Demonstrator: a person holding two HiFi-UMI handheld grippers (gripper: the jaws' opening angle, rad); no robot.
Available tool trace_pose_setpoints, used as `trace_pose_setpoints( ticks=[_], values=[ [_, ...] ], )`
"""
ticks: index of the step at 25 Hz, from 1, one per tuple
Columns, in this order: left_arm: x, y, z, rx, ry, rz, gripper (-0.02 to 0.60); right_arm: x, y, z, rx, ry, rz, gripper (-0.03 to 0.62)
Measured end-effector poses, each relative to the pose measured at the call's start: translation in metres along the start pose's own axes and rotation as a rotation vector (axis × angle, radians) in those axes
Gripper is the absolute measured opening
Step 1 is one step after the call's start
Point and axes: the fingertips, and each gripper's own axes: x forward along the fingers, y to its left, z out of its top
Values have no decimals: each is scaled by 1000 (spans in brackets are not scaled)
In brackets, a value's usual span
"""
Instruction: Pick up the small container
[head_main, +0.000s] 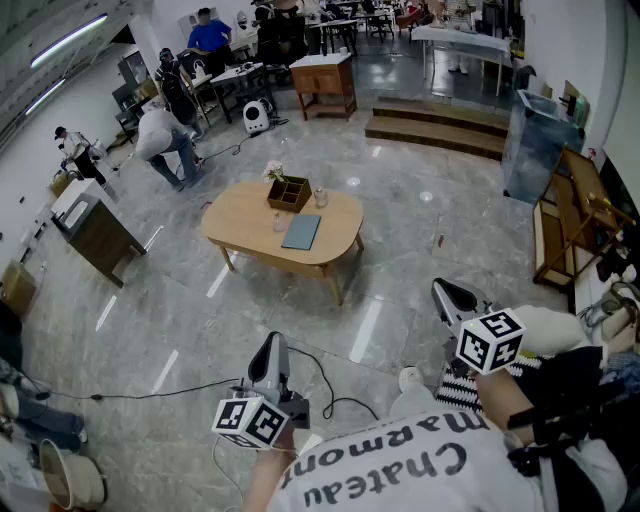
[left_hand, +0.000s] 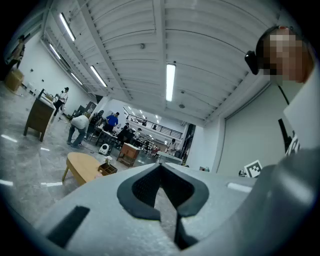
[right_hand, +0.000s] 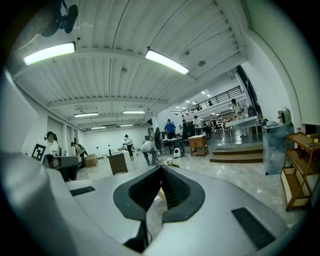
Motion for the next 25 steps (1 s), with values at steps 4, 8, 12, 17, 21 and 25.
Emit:
trace_pose_setpoints(
  ticks=[4,8,12,17,21,25],
  values=[
    [-3,4,-4,-9,7,11,14,3,2,-6,-8,21,4,14],
    [1,11,-10,-21,25,23,14,11,-1,-12,2,44,3,14],
    [15,23,-18,-31,47,21,14,28,-8,-19,12,72,2,14],
    [52,33,-23,-40,61,22,14,60,-34,-17,17,86,-10,14],
    [93,40,-21,-25,67,28,14,95,-67,-1,45,67,-20,14],
    [141,55,-8,-11,47,44,14,141,-102,29,50,24,-13,14]
  ],
)
